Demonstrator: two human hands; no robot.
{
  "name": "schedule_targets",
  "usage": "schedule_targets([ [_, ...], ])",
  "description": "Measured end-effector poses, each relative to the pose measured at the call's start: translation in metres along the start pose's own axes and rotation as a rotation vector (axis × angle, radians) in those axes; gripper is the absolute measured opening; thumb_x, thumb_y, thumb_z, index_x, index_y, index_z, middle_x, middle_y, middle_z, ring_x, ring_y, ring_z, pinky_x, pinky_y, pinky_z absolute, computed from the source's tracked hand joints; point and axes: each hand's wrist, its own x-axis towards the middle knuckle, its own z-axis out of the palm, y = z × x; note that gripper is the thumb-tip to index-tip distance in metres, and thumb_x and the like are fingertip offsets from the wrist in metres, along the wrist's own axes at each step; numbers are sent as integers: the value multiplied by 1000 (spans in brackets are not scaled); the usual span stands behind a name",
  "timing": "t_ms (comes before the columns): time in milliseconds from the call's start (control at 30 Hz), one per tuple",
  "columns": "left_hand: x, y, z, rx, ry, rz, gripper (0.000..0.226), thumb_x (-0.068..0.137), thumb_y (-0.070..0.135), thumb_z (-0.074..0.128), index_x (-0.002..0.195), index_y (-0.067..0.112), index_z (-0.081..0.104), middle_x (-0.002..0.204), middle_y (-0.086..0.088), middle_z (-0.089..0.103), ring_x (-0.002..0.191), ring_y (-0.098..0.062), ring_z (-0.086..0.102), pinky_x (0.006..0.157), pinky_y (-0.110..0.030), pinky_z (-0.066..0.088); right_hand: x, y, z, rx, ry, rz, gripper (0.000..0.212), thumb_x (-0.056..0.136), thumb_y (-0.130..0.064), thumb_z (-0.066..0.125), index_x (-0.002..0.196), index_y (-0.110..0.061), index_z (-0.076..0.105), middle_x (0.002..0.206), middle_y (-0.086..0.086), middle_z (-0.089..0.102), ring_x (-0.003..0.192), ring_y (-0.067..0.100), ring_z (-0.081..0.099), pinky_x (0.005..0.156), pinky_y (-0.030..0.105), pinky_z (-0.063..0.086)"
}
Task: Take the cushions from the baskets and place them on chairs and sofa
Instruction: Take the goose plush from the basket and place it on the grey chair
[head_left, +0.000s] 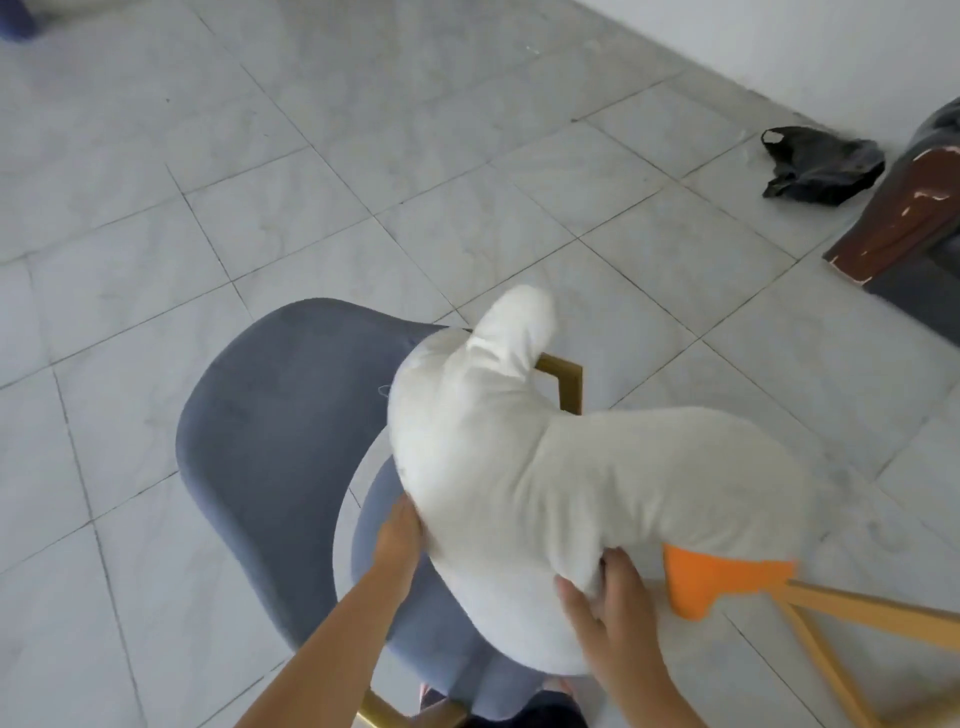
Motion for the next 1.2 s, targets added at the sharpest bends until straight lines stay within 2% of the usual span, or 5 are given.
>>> schedule_targets([
  [133,-26,-2,-37,-181,228,-111,38,94,37,33,118,14,52,113,-6,56,112,-30,49,101,-40,35,-46,42,44,-478,-496,-376,37,91,-41,22,123,-31,38,155,-12,1,127,18,33,104,37,36],
  [467,-96,-34,-112,-1,-249,-47,82,62,72,57,134,44,29,140,7,44,125,-20,47,98,-54,42,-39,15,77,-221,-535,-142,73,80,-70,25,134,-22,34,134,7,47,127,6,31,106,42,31],
  [633,-109,-44,-108,-128,-268,-87,97,49,30,75,133,39,27,131,-1,50,113,-22,56,83,-38,52,15,-22,130,-404,-737,-82,96,68,-53,62,142,-21,11,152,14,9,139,30,10,110,46,23],
  [867,-90,-53,-114,-33,54,4,73,51,9,55,122,28,50,114,-3,62,105,-22,59,91,-46,51,28,-17,164,-646,-719,-299,23,84,-17,53,82,5,61,84,21,65,75,33,64,56,30,42],
  [1200,-94,34,-107,-10,-21,348,46,51,9,58,86,37,65,94,13,70,85,3,65,68,-11,52,3,-29,72,-383,-219,-398,39,84,-28,38,50,-9,36,43,-10,30,38,10,27,38,17,15],
])
